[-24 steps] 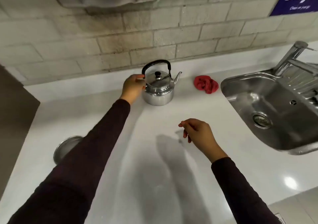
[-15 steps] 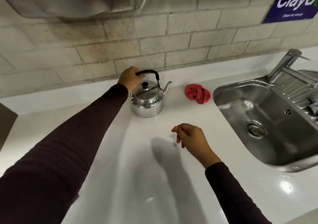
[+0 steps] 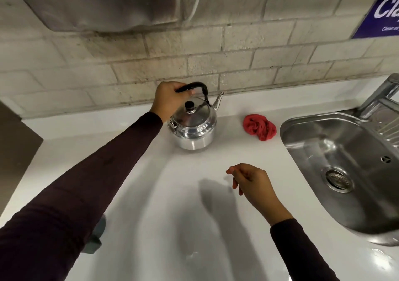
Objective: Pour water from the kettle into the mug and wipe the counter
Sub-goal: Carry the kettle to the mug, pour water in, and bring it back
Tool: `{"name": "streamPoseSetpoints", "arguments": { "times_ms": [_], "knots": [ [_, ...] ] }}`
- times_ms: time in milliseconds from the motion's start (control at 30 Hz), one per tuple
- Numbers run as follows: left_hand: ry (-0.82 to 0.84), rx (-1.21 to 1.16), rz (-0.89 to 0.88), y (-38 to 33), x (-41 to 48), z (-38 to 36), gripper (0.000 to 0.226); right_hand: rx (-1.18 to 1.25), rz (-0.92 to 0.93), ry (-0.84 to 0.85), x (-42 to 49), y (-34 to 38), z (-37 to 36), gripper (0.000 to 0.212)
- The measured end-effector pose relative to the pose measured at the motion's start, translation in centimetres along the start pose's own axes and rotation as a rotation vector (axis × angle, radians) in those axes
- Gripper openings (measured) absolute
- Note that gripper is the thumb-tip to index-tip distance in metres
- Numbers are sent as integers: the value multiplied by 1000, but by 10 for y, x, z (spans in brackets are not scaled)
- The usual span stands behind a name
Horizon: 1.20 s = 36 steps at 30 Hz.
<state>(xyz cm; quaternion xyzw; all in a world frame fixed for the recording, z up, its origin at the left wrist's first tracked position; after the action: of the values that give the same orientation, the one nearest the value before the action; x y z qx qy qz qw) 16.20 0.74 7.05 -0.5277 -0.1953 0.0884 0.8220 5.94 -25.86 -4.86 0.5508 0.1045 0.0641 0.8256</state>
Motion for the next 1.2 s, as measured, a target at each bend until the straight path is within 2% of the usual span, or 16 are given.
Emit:
{"name": "streamPoseSetpoints", "arguments": {
  "times_ms": [133, 267, 433, 633, 833, 1200],
  "knots": [
    [-82, -56, -66, -58, -38, 50, 31, 10, 49, 14, -9, 13, -8, 25],
    [-170, -148, -86, -102, -94, 105, 31, -1, 96, 69, -23, 28, -29, 24],
    [-261, -72, -74, -126, -171, 188, 32, -34, 176, 179, -48, 53, -74, 24],
    [-370, 133, 0, -122, -255, 279, 32, -96, 235, 309, -73, 70, -133, 22],
    [-440, 266, 111, -102, -306, 332, 32, -120, 270, 415, -95, 82, -178, 24],
    [-353, 498, 274, -43, -331, 357, 24, -190, 297, 534, -121, 93, -223, 25]
  ]
}}
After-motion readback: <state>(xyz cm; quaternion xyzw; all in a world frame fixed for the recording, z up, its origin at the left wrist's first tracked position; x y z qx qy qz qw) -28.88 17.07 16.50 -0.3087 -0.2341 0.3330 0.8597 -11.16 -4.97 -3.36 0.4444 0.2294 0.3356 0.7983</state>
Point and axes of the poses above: each hand's wrist, its own x-axis towards the middle knuckle, its own z-axis out of the back of the hand, y = z × x, the point moved 10 cm from there along x, towards the middle knuckle, and after that the axes turned 1 degree about -y, right-handed, at the moved point
